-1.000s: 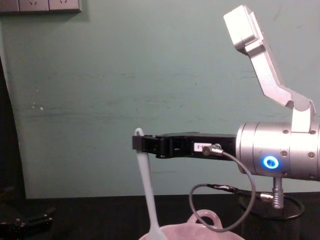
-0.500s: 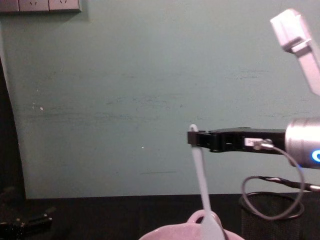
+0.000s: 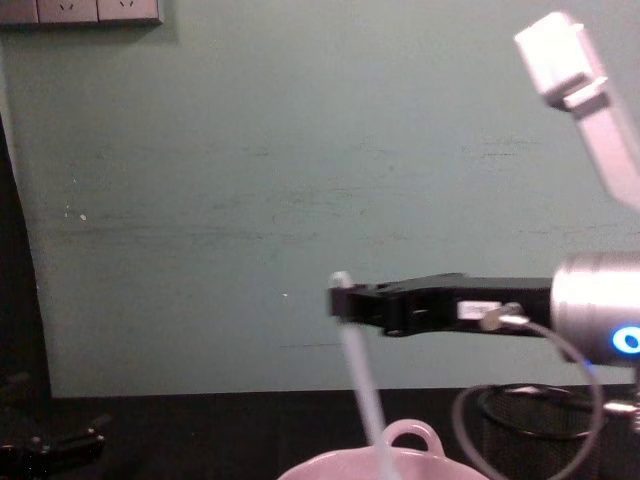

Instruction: Use the one hand to pick up the spoon and stir the clear water in the bowl.

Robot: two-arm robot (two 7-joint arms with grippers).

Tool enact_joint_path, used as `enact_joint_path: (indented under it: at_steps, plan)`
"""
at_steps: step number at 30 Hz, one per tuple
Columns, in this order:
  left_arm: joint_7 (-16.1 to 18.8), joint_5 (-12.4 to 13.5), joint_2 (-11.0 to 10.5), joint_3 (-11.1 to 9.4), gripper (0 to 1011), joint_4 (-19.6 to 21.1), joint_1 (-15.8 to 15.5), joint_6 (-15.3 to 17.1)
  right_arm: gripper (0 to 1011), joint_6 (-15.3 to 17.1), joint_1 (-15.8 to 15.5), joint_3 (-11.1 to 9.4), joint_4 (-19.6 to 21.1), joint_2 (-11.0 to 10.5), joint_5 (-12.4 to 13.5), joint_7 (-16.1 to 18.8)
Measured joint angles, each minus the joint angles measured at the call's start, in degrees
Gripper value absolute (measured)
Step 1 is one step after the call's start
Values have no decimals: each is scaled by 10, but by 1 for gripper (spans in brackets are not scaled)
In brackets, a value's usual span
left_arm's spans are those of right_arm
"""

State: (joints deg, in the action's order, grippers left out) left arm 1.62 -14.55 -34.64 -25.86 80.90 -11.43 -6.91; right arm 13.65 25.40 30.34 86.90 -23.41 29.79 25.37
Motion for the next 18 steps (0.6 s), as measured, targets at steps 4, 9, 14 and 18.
enact_joint_path:
  at_steps: [4, 9, 14, 18]
  plan:
    - [0, 0, 0, 0, 1011, 0, 0, 0, 110, 0, 4, 19, 5, 15, -3, 8]
    - [0, 0, 0, 0, 1011, 0, 0, 0, 110, -3, 9, 31, 7, 30, -4, 13]
    - [0, 0, 0, 0, 1011, 0, 0, 0, 110, -8, 7, 27, 17, 31, 0, 9]
    - [0, 0, 0, 0, 1011, 0, 0, 0, 110, -15, 1, 11, 35, 24, 6, -1]
